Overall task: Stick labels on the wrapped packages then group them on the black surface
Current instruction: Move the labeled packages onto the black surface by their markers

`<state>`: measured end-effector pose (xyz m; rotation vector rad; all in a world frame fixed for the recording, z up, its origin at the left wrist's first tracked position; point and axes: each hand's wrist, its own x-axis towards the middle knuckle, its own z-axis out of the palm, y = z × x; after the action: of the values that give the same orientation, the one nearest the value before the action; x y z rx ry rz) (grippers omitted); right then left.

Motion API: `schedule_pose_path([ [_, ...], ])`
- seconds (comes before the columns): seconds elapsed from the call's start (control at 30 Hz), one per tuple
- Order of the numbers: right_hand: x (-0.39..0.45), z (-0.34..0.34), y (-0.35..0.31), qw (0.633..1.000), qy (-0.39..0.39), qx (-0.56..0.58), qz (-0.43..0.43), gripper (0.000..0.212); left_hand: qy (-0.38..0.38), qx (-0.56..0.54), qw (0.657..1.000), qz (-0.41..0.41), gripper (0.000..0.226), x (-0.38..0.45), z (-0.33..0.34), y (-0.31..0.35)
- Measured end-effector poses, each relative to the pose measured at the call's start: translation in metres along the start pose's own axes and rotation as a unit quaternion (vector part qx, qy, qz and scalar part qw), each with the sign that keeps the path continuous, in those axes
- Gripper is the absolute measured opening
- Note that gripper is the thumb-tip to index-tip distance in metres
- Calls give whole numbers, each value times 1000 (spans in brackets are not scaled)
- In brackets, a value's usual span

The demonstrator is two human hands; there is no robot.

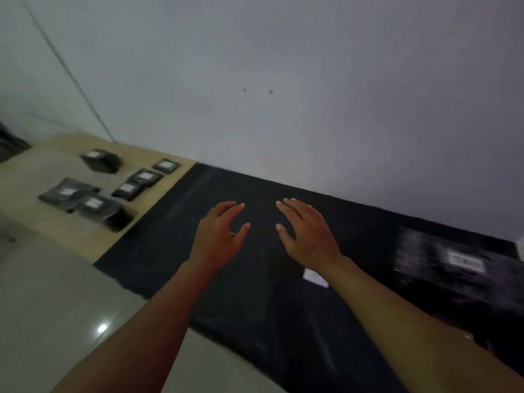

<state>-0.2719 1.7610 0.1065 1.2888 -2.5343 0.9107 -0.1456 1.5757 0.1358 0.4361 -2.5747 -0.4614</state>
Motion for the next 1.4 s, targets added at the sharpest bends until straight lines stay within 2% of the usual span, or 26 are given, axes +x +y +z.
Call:
schedule_pose_path([
  [0.3, 55, 98, -154, 995, -63, 6, -79, 61, 64, 94, 988, -106, 50, -65, -119, -154],
  [0.6, 101, 173, -268, 980, -129, 5, -154, 67, 88, 133, 961, -225, 54, -119, -190, -251],
  [0.93, 170, 250, -329, 969, -153, 19, -191, 64, 91, 144, 948, -268, 57, -104, -222, -347],
  [1.4, 297, 358, -369, 971, -191, 16, -141, 67, 51, 122, 953, -274, 56, -23, -239, -496],
])
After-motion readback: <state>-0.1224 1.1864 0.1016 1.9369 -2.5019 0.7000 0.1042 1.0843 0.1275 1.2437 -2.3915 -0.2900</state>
